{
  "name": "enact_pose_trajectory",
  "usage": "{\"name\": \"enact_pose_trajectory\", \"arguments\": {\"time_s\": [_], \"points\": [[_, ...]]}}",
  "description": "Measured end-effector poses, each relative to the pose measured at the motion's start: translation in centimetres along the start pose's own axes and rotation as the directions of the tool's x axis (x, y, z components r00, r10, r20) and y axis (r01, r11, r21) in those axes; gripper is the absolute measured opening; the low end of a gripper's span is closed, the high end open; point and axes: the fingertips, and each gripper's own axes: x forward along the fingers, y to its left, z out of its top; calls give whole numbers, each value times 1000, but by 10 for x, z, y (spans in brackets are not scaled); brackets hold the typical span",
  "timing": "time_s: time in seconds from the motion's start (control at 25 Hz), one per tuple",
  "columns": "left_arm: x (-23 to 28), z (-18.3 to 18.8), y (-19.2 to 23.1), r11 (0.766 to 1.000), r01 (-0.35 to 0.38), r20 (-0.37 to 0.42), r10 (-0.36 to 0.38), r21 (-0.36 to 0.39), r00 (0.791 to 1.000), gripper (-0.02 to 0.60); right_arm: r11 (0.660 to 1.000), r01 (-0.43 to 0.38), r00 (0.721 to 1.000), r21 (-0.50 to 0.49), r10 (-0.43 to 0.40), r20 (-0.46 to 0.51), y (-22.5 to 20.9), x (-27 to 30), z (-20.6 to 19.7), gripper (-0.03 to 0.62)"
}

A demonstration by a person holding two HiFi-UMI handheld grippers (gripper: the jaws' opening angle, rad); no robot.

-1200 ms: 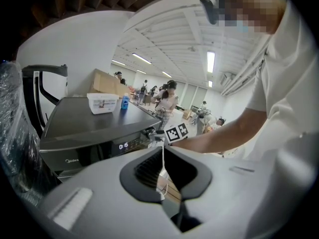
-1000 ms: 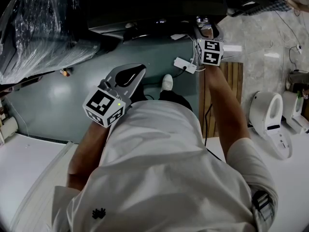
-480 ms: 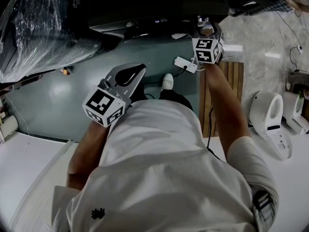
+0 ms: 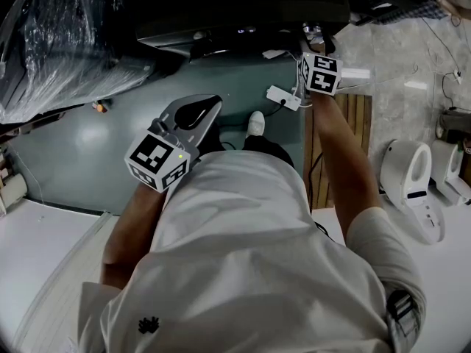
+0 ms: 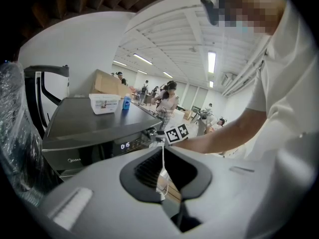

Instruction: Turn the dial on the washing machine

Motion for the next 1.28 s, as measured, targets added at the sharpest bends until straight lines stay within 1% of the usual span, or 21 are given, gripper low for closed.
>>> {"name": "enact_pose_trajectory", "arguments": {"time_s": [0.08,0.12,0.24,0.36,0.44,0.52,0.68,0.8,0.88,0.96,1.08,1.16,1.28], "points": [[1,0,-1,1000,2,0,-2,0,1000,60,997,-21,1000,72,20,15,-2,-1,-1,268],[1,0,-1,1000,3,0,-3,1,1000,60,996,-30,999,88,28,21,-2,0,-1,268],[2,-1,-2,1000,6,-1,-6,3,1000,60,996,-46,999,79,45,26,-3,0,0,270],[2,-1,-2,1000,6,-2,-6,3,1000,60,999,-48,999,22,47,26,-2,-3,2,270],[2,0,-3,1000,7,-2,-7,4,1000,60,998,-48,998,-51,49,24,0,-6,1,270],[3,0,-3,1000,8,0,-8,5,1000,60,989,-46,998,-137,50,25,3,-8,1,272],[4,-1,-4,1000,13,1,-13,6,1000,60,966,-22,1000,-258,24,6,8,-6,-10,272],[3,-1,-4,1000,15,2,-15,8,1000,60,933,0,1000,-360,-2,-4,11,-4,-11,272],[3,-1,-4,1000,12,0,-12,7,1000,60,913,17,999,-407,-26,-18,10,-3,-12,272],[3,-2,-5,1000,10,-3,-10,6,1000,60,901,36,998,-433,-55,-33,9,0,-13,272],[1,-5,-4,1000,8,-5,-8,5,1000,60,897,51,996,-439,-77,-42,11,6,-13,272],[1,-6,-3,1000,6,-5,-6,4,1000,60,902,56,996,-428,-81,-40,12,7,-12,272],[-1,-6,-2,1000,3,-3,-3,2,1000,59,923,71,996,-379,-88,-30,9,7,-10,268]]}}
